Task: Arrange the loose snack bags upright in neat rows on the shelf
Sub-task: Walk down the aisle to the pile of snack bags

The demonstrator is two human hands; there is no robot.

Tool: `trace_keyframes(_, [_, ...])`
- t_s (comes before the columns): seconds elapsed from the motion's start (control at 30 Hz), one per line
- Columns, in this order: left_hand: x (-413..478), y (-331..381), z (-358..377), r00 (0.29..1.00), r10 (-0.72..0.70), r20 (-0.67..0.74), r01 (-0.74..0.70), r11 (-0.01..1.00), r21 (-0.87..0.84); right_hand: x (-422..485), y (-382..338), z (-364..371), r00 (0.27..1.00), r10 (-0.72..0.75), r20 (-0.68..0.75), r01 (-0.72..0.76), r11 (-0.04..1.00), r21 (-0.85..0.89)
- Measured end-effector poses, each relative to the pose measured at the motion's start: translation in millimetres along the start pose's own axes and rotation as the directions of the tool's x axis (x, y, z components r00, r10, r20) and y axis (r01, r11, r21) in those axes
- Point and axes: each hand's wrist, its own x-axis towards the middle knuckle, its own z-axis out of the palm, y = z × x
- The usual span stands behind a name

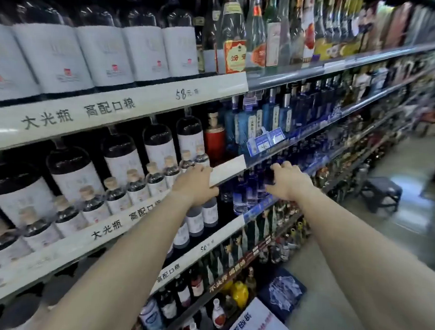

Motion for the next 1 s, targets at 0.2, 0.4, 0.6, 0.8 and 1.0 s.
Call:
trace_keyframes(0.2, [42,32,50,0.982,0.150,0.112,-0.155,0.987,0.041,-13,49,24,0.976,0.214,0.022,-0.214,0.976,-0.034])
trace_keyframes(0.4, [79,75,91,0.923,0.330,0.199,-0.338,0.941,0.006,-49,84,42,0.920,0.391,0.003,-0.391,0.919,-0.040])
trace_keyframes(0.6, [107,133,116,0.860,0.456,0.227,-0.456,0.888,-0.057,-87,125,45,0.820,0.568,0.066,-0.564,0.823,-0.066])
trace_keyframes(0.8, [140,217,138,0.771,0.604,0.200,-0.596,0.796,-0.103,-111,188,45,0.716,0.696,0.058,-0.691,0.718,-0.080])
trace_keyframes(1.0, [181,317,161,0.706,0.673,0.219,-0.673,0.734,-0.086,-114,274,50,0.668,0.742,0.061,-0.738,0.670,-0.078])
